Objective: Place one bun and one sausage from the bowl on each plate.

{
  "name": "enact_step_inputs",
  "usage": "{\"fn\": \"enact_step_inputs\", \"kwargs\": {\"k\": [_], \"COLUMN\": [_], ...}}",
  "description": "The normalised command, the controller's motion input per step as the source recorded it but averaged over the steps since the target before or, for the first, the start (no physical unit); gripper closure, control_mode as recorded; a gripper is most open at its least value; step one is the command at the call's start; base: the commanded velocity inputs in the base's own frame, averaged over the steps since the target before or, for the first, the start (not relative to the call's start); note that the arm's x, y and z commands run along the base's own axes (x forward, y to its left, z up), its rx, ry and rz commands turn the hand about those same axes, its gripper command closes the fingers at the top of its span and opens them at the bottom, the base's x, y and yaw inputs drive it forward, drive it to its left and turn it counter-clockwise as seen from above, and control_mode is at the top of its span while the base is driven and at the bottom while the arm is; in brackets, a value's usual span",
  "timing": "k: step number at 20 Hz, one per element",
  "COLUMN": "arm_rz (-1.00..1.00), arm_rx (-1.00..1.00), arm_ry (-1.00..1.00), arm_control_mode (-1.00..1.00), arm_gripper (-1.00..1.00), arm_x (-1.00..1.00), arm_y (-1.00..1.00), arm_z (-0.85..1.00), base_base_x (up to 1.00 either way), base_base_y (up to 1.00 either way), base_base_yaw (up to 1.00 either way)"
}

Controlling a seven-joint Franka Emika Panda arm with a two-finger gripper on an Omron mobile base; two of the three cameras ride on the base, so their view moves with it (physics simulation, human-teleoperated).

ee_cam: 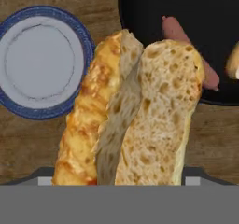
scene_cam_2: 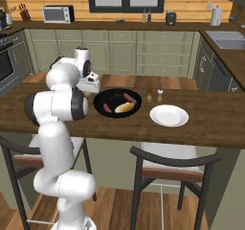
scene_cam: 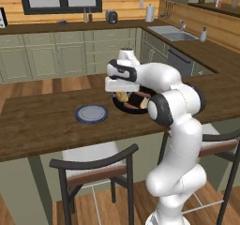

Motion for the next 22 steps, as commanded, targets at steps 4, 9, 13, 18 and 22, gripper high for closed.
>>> {"fn": "enact_step_inputs", "kwargs": {"k": [4,9,13,18,22], "arm_rz": [-0.01,-0.06,-0.12,-0.08,0.00], "arm_rx": [-0.01,0.01,0.00,-0.05,-0.02], "arm_ry": [-0.01,0.14,0.12,0.06,0.03], "arm_control_mode": [-1.00,-1.00,-1.00,-1.00,-1.00], "arm_gripper": [1.00,1.00,1.00,1.00,-1.00], "arm_x": [0.01,0.44,0.74,0.95,0.47], "arm_y": [1.00,1.00,1.00,0.62,-0.03], "arm_z": [0.00,-0.15,-0.18,-0.49,-0.35], "base_base_x": [0.00,0.00,0.00,0.00,0.00], "base_base_y": [0.00,0.00,0.00,0.00,0.00], "base_base_yaw": [0.00,0.00,0.00,0.00,0.00]}}
